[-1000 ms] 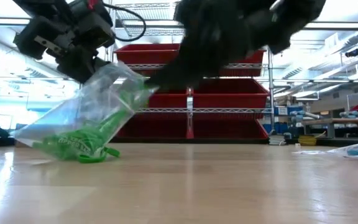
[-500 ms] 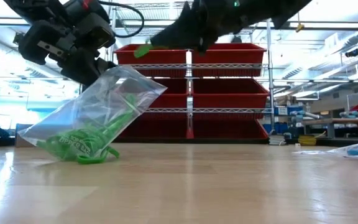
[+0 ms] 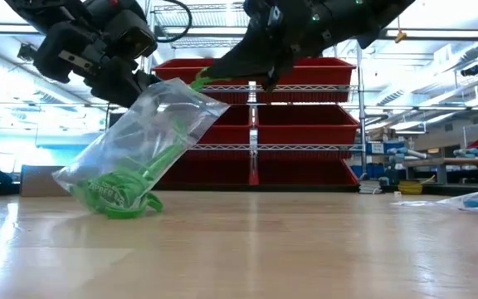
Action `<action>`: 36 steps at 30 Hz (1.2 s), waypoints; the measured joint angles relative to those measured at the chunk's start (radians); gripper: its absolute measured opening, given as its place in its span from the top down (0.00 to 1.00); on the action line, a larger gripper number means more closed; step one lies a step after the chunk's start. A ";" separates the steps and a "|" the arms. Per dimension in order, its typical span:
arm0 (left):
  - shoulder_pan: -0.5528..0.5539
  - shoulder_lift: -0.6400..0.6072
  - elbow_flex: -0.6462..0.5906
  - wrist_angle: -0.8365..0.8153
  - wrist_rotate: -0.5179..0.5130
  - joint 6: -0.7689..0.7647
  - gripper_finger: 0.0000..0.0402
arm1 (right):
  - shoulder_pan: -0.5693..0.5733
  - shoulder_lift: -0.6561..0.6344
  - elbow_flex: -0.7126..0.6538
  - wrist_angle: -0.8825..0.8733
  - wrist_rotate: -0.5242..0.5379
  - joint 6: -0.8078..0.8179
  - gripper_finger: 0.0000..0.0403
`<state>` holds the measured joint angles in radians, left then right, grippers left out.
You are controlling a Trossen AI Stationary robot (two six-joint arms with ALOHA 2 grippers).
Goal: Sort rubber bands
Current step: Put the green rubber band into the transparent zip bag
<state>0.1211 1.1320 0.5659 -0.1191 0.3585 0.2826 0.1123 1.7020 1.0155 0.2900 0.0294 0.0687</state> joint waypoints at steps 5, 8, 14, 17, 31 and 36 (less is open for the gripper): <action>0.000 0.000 0.000 0.047 0.000 0.000 0.98 | 0.005 0.000 0.000 -0.016 -0.008 0.010 1.00; 0.000 0.000 0.000 0.080 0.000 -0.001 0.98 | 0.005 0.000 0.000 -0.011 -0.027 0.026 1.00; 0.000 0.000 0.000 0.152 -0.002 -0.023 0.98 | 0.006 0.000 0.000 -0.010 -0.043 0.027 1.00; 0.000 0.000 0.000 0.184 -0.017 -0.027 0.98 | 0.006 0.000 0.000 -0.008 -0.051 0.037 1.00; 0.000 0.000 0.000 0.270 -0.020 -0.033 0.98 | 0.037 0.000 0.000 0.011 0.001 0.005 0.95; 0.000 0.000 0.000 0.270 -0.020 -0.040 0.98 | 0.037 -0.001 0.000 -0.002 0.041 0.018 0.81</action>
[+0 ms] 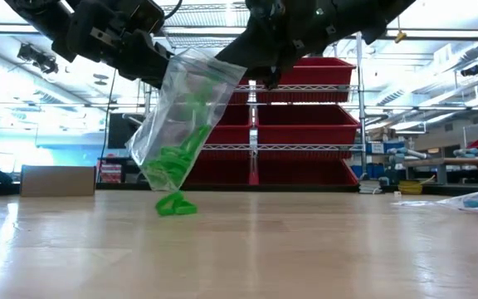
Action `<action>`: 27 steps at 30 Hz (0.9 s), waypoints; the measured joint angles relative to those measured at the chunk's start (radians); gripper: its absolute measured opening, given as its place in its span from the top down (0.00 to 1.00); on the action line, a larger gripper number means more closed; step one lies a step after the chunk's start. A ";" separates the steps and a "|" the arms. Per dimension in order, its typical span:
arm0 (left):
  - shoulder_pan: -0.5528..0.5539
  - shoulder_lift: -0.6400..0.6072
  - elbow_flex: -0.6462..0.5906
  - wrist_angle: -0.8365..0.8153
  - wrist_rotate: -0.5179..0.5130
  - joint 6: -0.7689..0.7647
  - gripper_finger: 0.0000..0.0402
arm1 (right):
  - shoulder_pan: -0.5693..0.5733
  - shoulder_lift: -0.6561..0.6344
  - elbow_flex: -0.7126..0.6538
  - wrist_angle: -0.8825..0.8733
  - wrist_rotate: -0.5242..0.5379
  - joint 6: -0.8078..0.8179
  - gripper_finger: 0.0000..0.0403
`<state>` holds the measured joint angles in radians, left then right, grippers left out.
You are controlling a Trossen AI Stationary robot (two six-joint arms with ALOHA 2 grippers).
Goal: Sort rubber bands
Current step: Put the green rubber band into the transparent zip bag
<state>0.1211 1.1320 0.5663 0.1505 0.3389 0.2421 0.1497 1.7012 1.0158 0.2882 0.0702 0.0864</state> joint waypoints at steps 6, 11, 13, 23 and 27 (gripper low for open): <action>0.000 0.000 0.000 -0.027 -0.063 -0.002 0.98 | 0.009 -0.031 0.000 -0.091 0.098 0.007 0.70; 0.001 0.000 0.000 -0.041 -0.079 0.012 0.98 | 0.040 -0.101 0.000 -0.156 0.144 -0.016 0.70; 0.000 0.000 0.000 -0.055 -0.082 0.012 0.98 | 0.063 -0.124 0.001 -0.185 0.147 -0.013 0.70; 0.000 0.000 0.001 -0.208 -0.137 0.019 0.98 | 0.170 0.153 0.008 -0.074 0.032 0.018 0.70; 0.000 0.000 0.001 -0.239 -0.137 0.016 0.98 | 0.155 0.285 0.081 -0.041 -0.005 0.018 0.70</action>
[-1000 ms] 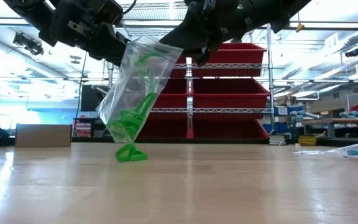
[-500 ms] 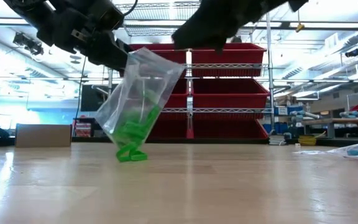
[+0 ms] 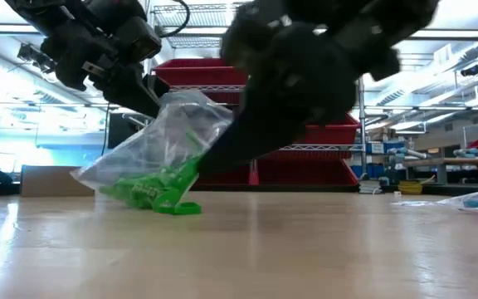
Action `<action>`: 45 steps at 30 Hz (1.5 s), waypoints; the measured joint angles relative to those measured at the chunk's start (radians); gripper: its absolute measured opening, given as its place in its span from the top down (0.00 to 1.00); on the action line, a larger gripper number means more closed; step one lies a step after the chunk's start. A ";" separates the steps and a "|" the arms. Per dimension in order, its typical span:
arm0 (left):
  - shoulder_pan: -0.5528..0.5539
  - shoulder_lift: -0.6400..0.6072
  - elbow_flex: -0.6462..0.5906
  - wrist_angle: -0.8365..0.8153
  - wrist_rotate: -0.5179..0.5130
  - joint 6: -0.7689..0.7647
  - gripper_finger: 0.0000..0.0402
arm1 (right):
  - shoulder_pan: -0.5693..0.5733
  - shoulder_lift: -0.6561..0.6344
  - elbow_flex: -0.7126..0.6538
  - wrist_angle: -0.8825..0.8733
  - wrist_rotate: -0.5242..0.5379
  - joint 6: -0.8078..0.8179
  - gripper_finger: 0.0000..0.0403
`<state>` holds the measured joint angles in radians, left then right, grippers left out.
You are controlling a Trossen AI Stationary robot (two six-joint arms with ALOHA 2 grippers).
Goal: Sort rubber bands
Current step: Put the green rubber band into the transparent zip bag
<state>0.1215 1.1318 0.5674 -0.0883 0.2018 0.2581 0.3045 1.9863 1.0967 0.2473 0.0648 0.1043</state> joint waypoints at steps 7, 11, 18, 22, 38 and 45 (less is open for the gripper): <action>0.000 -0.001 0.000 -0.003 0.000 -0.004 0.98 | -0.027 0.078 0.115 -0.080 0.005 -0.045 0.71; 0.000 -0.001 0.000 -0.008 0.000 -0.005 0.98 | -0.045 0.076 0.117 -0.125 0.011 -0.054 0.71; 0.000 -0.001 0.000 -0.005 0.000 -0.005 0.98 | -0.084 0.126 0.115 -0.063 -0.084 -0.045 0.71; -0.002 -0.001 0.000 -0.006 0.001 -0.005 0.98 | -0.093 0.162 0.122 -0.019 -0.136 -0.024 0.74; -0.006 -0.001 0.000 0.005 0.007 -0.025 0.98 | -0.041 0.102 0.117 -0.126 -0.173 0.062 1.00; -0.013 -0.001 0.000 0.013 0.012 -0.027 0.98 | 0.017 -0.126 0.119 -0.217 0.005 0.021 1.00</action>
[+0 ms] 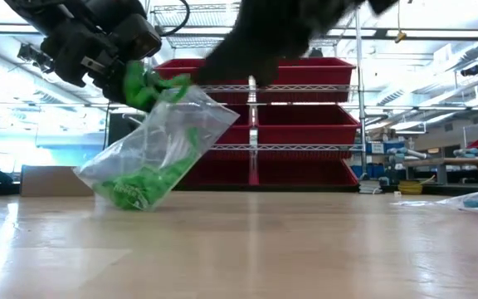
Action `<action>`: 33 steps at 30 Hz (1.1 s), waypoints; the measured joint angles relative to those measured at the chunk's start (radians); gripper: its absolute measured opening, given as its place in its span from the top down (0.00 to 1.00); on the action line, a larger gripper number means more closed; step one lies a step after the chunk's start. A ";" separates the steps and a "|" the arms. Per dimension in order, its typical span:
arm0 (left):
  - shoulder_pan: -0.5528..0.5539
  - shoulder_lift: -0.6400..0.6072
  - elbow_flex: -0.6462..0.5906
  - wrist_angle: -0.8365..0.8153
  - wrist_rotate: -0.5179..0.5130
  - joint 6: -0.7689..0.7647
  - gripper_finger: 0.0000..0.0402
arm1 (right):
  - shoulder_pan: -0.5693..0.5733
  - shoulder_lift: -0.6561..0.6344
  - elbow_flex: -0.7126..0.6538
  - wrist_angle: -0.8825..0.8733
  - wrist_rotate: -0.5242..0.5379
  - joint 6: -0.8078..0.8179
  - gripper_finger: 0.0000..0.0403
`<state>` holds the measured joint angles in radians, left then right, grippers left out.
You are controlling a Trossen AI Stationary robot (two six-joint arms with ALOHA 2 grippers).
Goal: Sort rubber bands
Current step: Put the green rubber band into the transparent zip bag
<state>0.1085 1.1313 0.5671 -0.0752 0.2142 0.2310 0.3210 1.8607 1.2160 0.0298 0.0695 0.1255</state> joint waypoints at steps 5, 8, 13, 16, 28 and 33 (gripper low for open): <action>-0.021 0.000 0.000 0.050 0.000 0.000 0.98 | -0.032 -0.132 0.002 0.001 0.139 -0.062 1.00; -0.035 0.000 0.000 0.081 0.000 -0.001 0.98 | -0.072 -0.147 0.002 -0.007 0.169 -0.077 1.00; -0.046 0.000 0.000 0.083 -0.007 0.001 0.98 | -0.125 -0.143 0.000 0.008 0.029 -0.079 1.00; -0.045 0.000 0.000 0.059 -0.101 0.021 0.98 | -0.120 -0.110 0.001 0.062 -0.092 -0.121 1.00; -0.017 0.000 0.000 0.049 -0.168 0.051 0.98 | -0.072 0.069 0.002 0.211 -0.165 -0.048 0.86; -0.014 0.000 0.003 0.067 -0.169 0.034 0.98 | -0.093 0.161 0.001 0.276 -0.170 -0.069 0.75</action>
<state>0.0944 1.1316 0.5697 -0.0086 0.0456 0.2655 0.2276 2.0220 1.2171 0.3061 -0.1005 0.0563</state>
